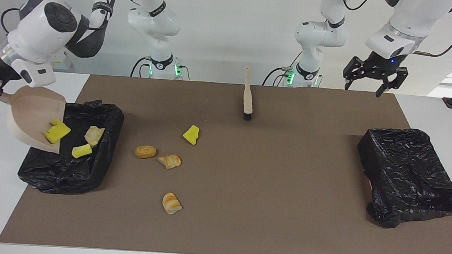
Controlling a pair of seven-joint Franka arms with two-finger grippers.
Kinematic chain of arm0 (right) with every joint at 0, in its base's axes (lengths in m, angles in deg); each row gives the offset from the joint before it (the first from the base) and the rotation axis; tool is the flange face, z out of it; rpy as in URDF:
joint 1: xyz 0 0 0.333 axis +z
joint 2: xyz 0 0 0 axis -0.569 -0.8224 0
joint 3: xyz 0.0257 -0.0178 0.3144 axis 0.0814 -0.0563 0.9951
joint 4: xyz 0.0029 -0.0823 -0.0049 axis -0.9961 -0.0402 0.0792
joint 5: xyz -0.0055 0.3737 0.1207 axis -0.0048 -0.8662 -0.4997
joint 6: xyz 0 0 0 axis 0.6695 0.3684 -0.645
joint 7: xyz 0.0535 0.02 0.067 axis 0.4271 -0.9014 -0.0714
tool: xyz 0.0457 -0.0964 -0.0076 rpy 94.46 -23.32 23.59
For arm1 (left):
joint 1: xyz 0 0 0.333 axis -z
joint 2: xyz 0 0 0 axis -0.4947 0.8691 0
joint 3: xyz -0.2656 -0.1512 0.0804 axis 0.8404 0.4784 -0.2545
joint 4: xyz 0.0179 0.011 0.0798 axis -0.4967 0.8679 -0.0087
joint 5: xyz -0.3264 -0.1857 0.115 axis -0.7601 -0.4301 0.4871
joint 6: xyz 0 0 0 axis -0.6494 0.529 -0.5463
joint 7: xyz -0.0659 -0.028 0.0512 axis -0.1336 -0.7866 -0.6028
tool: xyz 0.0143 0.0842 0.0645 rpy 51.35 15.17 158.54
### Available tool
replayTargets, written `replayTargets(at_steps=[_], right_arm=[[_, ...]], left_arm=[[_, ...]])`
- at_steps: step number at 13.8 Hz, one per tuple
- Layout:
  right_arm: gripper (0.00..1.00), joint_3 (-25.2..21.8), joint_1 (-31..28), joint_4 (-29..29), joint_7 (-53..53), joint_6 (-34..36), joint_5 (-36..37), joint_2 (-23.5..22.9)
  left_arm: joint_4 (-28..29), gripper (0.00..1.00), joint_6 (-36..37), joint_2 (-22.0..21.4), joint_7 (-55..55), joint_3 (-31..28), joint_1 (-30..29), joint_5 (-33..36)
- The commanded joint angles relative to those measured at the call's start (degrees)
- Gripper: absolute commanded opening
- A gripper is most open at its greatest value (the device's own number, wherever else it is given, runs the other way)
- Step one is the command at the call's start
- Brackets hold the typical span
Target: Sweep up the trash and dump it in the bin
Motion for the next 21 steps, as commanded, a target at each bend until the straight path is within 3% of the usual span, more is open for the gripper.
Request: replayTargets(at_steps=[1, 3, 6, 12, 14, 17, 21], right_arm=[[0.0, -0.06, -0.56, -2.4, 2.62, 2.48, -4.26, 2.66], [0.0, -0.06, -1.44, -2.14, -3.77, -0.05, -3.32, 2.4], [0.0, -0.24, -1.62, -2.14, -11.52, -9.28, -2.52, 2.4], [0.0, -0.32, -1.53, -10.21, 0.05, -8.59, -0.94, 6.52], [0.0, -0.32, -4.05, -8.82, -0.19, -9.55, 4.22, 6.62], [0.0, -0.15, -6.54, -6.62, -2.04, -10.18, 5.83, 7.32], [0.0, 0.47, -5.14, -7.5, -1.33, -9.57, -0.47, 7.32]], left_arm=[[0.21, 1.0, 0.47, -0.66, -0.77, 0.34, -0.88, -0.49], [0.21, 1.0, 0.47, -0.66, -0.77, 0.34, -0.88, -0.49], [0.21, 1.0, 0.47, -0.66, -0.77, 0.34, -0.88, -0.49], [0.21, 1.0, 0.47, -0.57, -0.77, 0.34, -0.88, -0.49], [0.21, 1.0, 0.55, -0.66, -0.77, 0.34, -0.88, -0.49], [0.21, 1.0, 0.55, -0.57, -0.77, 0.34, -0.88, -0.49], [0.21, 1.0, 0.55, -0.66, -0.77, 0.34, -0.88, -0.49]])
